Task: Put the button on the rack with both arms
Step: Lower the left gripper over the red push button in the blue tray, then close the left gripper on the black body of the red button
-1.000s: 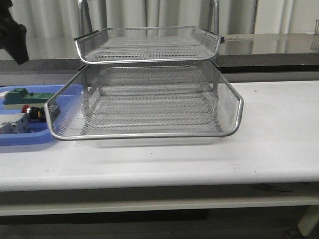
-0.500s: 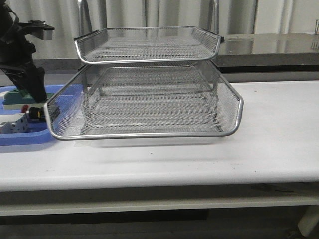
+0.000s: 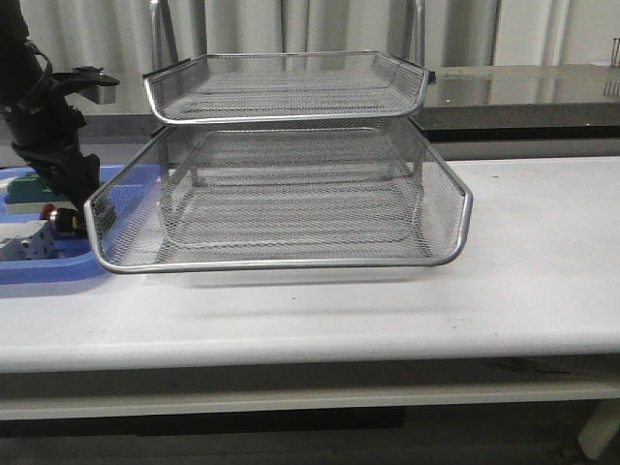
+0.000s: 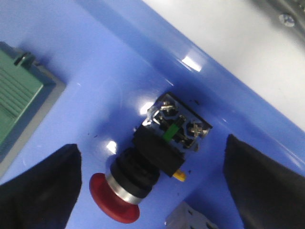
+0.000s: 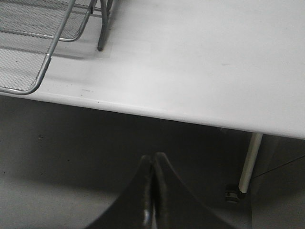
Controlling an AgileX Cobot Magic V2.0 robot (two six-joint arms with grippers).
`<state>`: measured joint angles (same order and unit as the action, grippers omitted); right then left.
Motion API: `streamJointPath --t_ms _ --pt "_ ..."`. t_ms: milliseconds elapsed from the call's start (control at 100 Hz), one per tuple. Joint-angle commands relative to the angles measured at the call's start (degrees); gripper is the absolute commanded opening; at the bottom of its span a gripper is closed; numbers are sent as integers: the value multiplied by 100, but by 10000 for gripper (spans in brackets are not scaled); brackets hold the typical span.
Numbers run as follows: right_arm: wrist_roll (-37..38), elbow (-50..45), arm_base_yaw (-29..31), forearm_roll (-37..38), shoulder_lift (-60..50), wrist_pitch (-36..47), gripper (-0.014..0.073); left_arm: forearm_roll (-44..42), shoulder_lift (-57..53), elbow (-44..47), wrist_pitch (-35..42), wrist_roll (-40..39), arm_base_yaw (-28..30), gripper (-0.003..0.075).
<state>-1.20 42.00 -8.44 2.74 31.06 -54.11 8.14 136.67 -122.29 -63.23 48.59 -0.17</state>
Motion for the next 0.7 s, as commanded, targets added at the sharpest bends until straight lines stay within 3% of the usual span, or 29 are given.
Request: streamJointPath --t_ms 0,690 --pt "-15 178 -1 18 12 355 -68 180 -365 -211 246 102 -10 577" --pt "-15 178 -1 18 12 355 -68 205 -227 -211 399 470 -10 577"
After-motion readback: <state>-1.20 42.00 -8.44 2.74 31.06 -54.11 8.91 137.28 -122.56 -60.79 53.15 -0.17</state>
